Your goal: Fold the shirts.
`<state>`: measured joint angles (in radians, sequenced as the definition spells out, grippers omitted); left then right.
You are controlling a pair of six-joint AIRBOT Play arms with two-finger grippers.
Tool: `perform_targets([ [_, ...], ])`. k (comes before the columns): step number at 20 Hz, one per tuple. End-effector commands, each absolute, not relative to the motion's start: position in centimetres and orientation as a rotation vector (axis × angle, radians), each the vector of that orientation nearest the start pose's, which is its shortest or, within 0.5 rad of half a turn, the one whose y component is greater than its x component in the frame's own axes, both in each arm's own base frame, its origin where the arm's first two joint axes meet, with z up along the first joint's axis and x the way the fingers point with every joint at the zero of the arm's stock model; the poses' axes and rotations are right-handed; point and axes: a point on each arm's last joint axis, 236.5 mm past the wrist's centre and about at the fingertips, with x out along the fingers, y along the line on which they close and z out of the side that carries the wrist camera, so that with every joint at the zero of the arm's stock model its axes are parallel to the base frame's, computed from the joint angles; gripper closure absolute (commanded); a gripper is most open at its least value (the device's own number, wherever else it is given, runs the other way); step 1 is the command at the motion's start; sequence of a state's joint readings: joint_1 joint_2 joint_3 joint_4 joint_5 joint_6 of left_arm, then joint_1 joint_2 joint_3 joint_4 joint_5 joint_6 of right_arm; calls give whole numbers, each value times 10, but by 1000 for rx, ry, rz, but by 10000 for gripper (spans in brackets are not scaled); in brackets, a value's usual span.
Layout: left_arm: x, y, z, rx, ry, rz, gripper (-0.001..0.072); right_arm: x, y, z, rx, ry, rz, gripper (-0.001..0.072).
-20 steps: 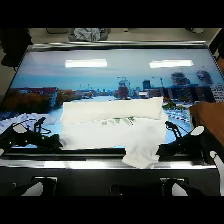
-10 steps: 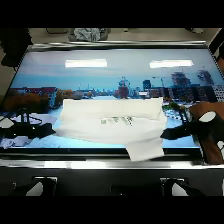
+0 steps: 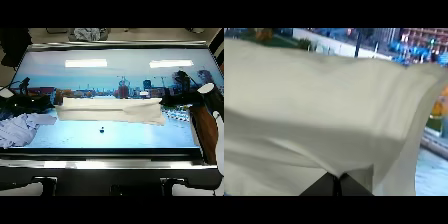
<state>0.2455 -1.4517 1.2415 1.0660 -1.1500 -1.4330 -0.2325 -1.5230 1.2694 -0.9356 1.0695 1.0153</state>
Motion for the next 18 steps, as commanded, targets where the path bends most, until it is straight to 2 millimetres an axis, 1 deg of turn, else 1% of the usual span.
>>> perform_targets([
  [1, 473, -4, -19, -599, 1244, -142, 683, 498, 18, -26, 387, 1049, 346, 673],
  [2, 477, -5, -31, -611, 1268, -139, 683, 499, 18, -34, 393, 1057, 341, 672],
  [3, 476, -8, -44, -624, 1295, -136, 682, 499, 20, -43, 392, 1073, 342, 672],
  [4, 475, -11, -58, -632, 1325, -136, 682, 498, 24, -50, 386, 1089, 351, 671],
  [5, 474, -14, -67, -639, 1345, -139, 682, 496, 30, -56, 367, 1101, 369, 671],
  [6, 475, -17, -73, -655, 1352, -143, 679, 496, 35, -60, 353, 1106, 383, 669],
  [7, 477, -20, -73, -675, 1346, -149, 654, 496, 36, -59, 345, 1103, 387, 664],
  [8, 480, -23, -68, -699, 1332, -158, 461, 496, 36, -55, 323, 1096, 404, 569],
  [9, 484, -21, -60, -711, 1320, -168, 145, 494, 31, -47, 286, 1092, 428, 386],
  [10, 485, -18, -51, -709, 1318, -181, 83, 489, 20, -36, 235, 1096, 449, 69],
  [11, 485, -14, -38, -699, 1314, -200, 83, 480, -1, -30, 173, 1123, 441, 0],
  [12, 484, -11, -24, -682, 1304, -219, 90, 469, -28, -28, 130, 1167, 406, -1],
  [13, 483, -7, -9, -673, 1285, -226, 93, 453, -53, -33, 134, 1231, 363, -3],
  [14, 484, -5, 8, -660, 1249, -227, 93, 436, -68, -40, 170, 1292, 350, -4],
  [15, 483, -4, 26, -644, 1214, -231, 93, 419, -72, -47, 235, 1345, 369, -4],
  [16, 482, -6, 42, -628, 1183, -238, 93, 410, -70, -53, 305, 1371, 391, -4],
  [18, 478, -14, 75, -571, 1117, -271, 93, 403, -56, -66, 417, 1392, 449, -4],
])
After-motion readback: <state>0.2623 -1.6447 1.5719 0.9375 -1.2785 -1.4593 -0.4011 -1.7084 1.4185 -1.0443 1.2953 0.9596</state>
